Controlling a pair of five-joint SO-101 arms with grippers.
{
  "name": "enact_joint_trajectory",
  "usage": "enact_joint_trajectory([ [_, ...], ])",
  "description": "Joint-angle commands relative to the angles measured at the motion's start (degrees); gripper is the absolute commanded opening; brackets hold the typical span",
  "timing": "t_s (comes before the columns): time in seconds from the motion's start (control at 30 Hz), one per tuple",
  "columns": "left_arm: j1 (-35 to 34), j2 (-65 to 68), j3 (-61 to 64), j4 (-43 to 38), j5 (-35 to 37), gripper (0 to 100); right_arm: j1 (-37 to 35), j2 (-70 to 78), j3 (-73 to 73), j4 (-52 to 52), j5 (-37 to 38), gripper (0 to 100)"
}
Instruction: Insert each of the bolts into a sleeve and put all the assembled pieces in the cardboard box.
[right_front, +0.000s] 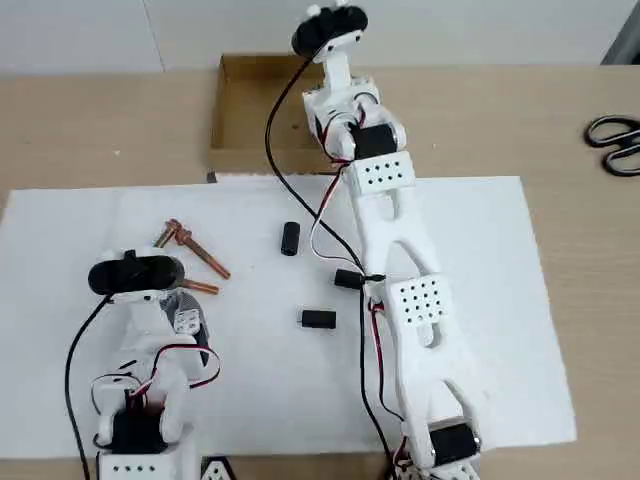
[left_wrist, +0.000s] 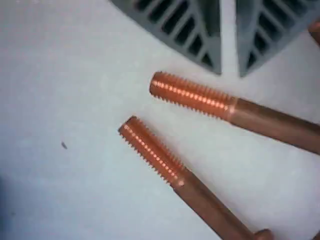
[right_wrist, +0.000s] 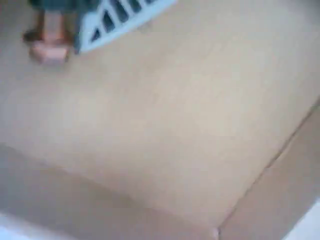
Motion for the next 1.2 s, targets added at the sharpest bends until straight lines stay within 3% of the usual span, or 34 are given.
enact_joint_trajectory([
  [0.0,0.0,-0.7,-0.31,-0.26,-0.09,1,-0.4,-1.45,-7.12,10.24,0.26,16.6],
  [0.17,0.09,-0.7,-0.31,-0.26,-0.09,1,-0.48,-7.34,-6.77,26.86,-0.09,16.6],
  [0.37,0.09,-0.7,-0.31,-0.26,-0.09,1,-2.68,-9.27,-6.68,41.1,-8.79,16.6],
  [0.5,0.18,-0.7,-0.31,-0.26,-0.09,1,-3.38,-10.42,-6.68,41.36,-14.77,16.5],
  [0.73,0.09,-0.7,-0.31,-0.18,1.49,1,-8.04,-14.29,-3.52,42.07,-17.32,16.5],
  [1.17,0.09,-0.7,-0.31,-0.09,2.37,1,-11.56,-28.0,24.88,41.8,-26.46,16.5],
])
